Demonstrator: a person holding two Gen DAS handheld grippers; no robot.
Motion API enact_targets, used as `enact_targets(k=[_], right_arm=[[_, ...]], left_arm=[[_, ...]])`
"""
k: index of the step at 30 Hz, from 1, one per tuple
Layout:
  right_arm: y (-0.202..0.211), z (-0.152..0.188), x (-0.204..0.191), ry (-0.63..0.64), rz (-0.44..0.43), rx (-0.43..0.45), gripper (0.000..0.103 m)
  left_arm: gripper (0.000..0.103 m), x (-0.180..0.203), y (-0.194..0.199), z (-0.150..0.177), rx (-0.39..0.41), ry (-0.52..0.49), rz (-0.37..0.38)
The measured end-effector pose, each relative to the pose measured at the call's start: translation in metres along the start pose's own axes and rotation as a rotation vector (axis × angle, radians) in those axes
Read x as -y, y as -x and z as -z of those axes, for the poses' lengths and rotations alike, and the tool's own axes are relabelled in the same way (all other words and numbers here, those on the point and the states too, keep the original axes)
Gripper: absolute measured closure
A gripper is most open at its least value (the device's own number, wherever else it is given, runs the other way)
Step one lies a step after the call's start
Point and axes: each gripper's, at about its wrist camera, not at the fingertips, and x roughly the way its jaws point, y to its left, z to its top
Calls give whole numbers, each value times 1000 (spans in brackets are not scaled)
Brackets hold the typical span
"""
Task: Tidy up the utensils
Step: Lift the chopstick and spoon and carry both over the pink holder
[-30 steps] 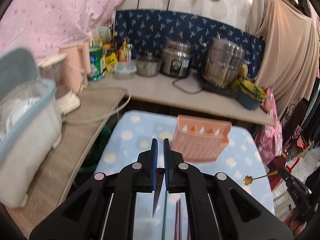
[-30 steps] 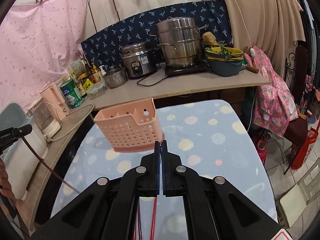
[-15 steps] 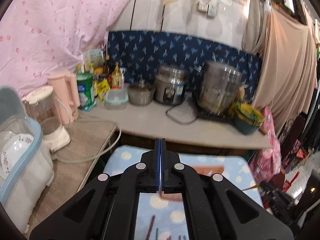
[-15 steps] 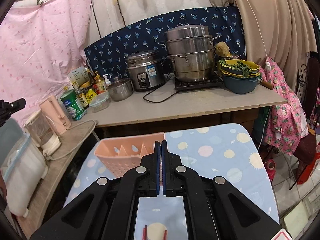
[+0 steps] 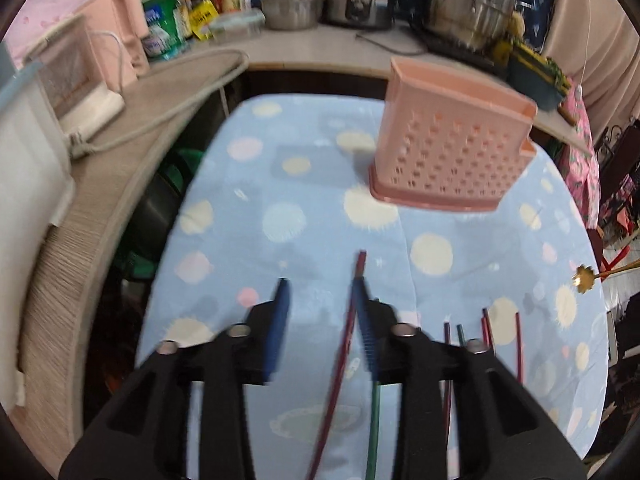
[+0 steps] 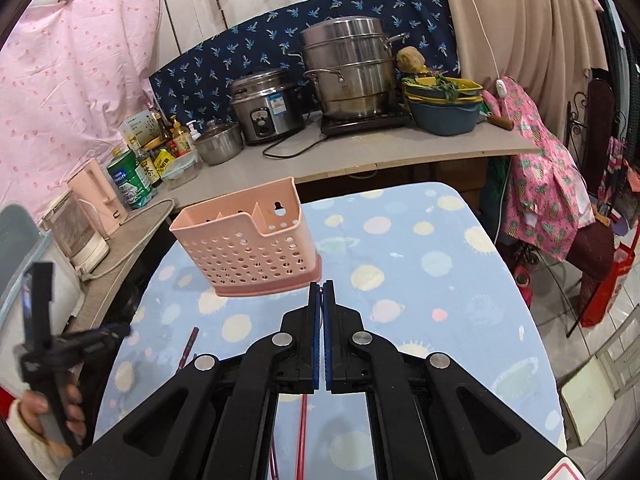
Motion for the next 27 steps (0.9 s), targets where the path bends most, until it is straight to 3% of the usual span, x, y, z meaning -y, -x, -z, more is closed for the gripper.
enact_targets(k=[2,14,17,21,27], right_arm=[[2,0,2,-7,5,-2,101],[-16,-4,3,-9,10,-15,101],[-22,-4,3,-8,7,-19,101],[-28,-3,1,-9,4,-30,101],[-31,1,-1,-9,-2,-46,101]], left_arm=[[60,7,-15,5,-25,-9,3],[61,25,-97,2,-140,-18,3],[66,29,-100,0,-129,-27,-4],[94,30,-102,-3,-122,-34,-1],[96,28,-96,-11,-115,-22,21]])
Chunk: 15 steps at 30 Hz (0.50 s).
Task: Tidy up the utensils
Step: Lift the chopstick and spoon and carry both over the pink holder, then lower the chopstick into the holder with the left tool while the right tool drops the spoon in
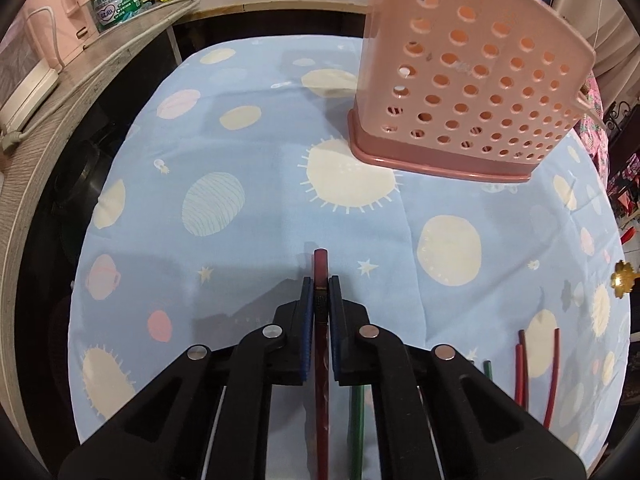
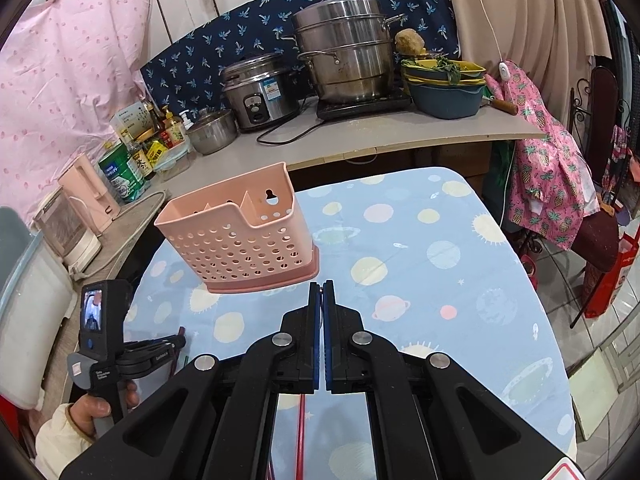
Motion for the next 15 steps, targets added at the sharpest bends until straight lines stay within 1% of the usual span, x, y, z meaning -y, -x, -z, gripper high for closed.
enact_targets(k=[3,8,12,15], right_arm=[[2,0,-2,3,-5,1,101],[12,-4,-5,13,-15,19,101],[19,-16,-8,23,-32,50,101],[23,-33,-14,39,-44,84,101]], left_arm=[[96,-1,22,0,31,7,10],[96,-6,85,-3,126,23,52],[96,-8,150,-12,243,26,75],[96,-7,194,-26,336,27,86]])
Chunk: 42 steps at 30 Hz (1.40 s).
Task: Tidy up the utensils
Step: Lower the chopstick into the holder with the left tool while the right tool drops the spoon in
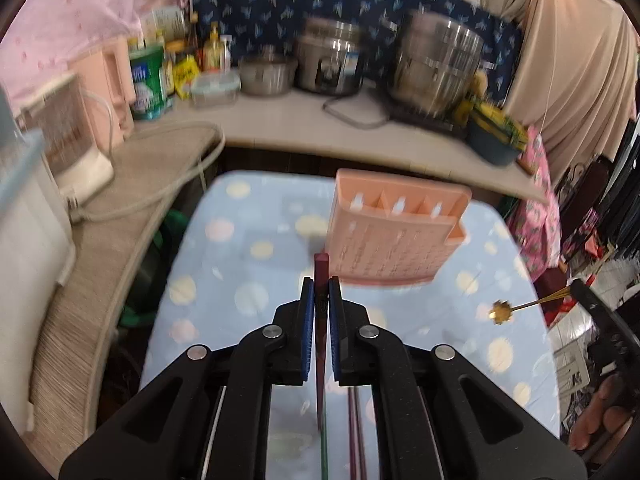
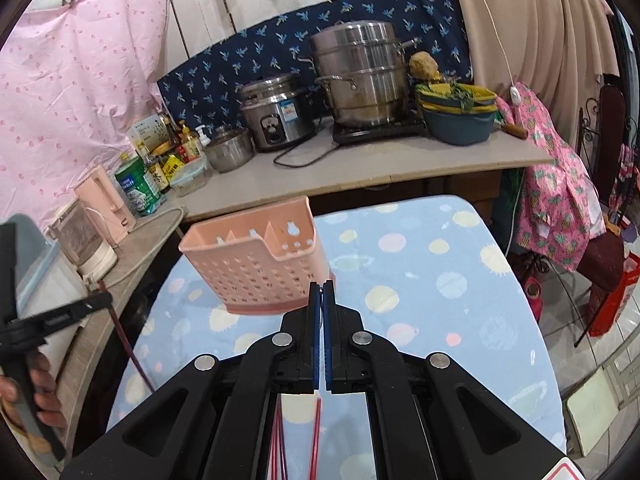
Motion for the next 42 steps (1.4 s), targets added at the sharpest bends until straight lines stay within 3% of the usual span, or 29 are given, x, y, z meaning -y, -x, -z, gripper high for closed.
enact_targets(k=[9,15,24,32,37,42], right_arm=[[-21,-67,-20,23,-54,65,101],[-54,-95,-28,18,-62,40,101],[-99,-92,-31,19,-53,-21,101],[-132,-75,-25,11,-27,-77,101],[-142,-67,-26,33,-3,-94,101],[-131,-65,-25,36,14,-64,86]], left_arm=[[96,24,66,-96,254,-15,39],[96,32,65,-144,344,-1,20],[96,34,41,-162,350,12,26],[96,30,-3,-149,320,16,13],[96,24,-40,-138,260,27,-1],[95,15,-57,-119,215,35,-36]])
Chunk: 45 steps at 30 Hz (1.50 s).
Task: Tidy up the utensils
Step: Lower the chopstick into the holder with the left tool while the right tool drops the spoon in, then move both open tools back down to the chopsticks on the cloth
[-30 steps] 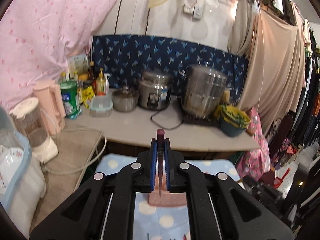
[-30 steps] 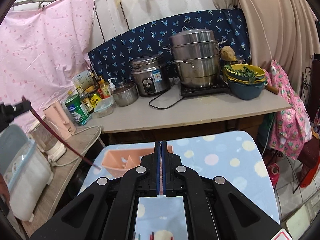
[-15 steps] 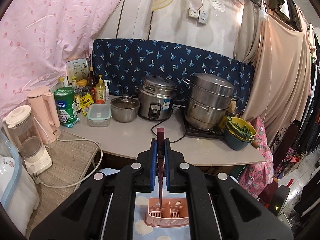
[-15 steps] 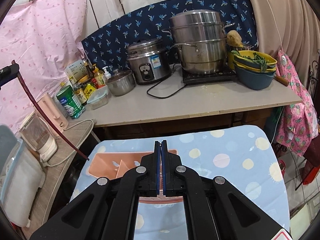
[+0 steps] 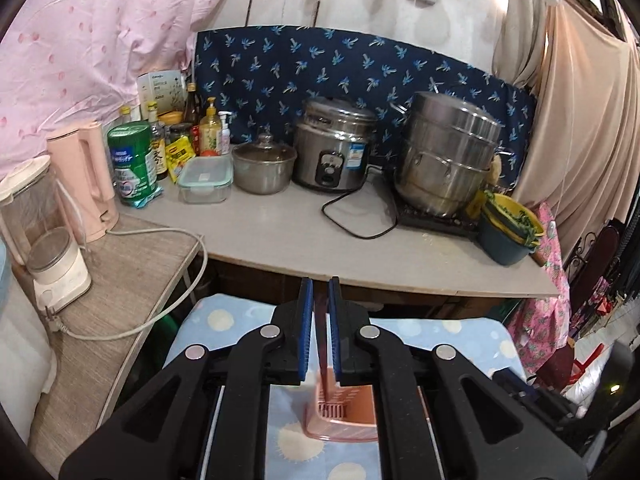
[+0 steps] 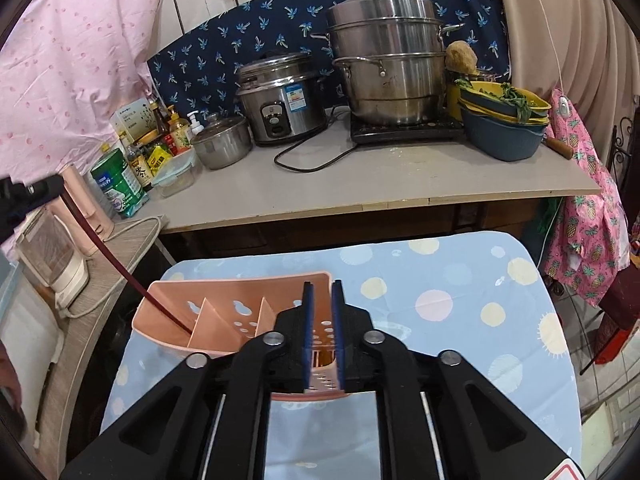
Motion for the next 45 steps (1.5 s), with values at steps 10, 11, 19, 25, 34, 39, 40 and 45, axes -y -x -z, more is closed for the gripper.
enact_targets(k=[10,11,19,25,34,39,40,45], right_arm=[[71,20,11,-28,-16,53,76],[78,25,12,-33,-18,51,76],[136,89,22,-44,-1,18,76],[166,148,27,-47,6,-41,76],[173,232,30,-40,21,-156,76],[169,269,26,-21,32,-211,76],[168,274,25,-17,33,-219,76],[164,296,17,4,25,-247,76]], left_arm=[[57,-22,43,47,-33,-6,-58],[55,-24,50,55,-43,-10,-64],[55,-41,98,127,-136,-23,-99],[55,-48,125,181,-211,-27,-99],[55,-51,140,261,-322,-68,-122],[55,-52,139,297,-377,-67,-116],[55,-51,139,303,-384,-73,-118],[55,-45,139,323,-417,-92,-118]])
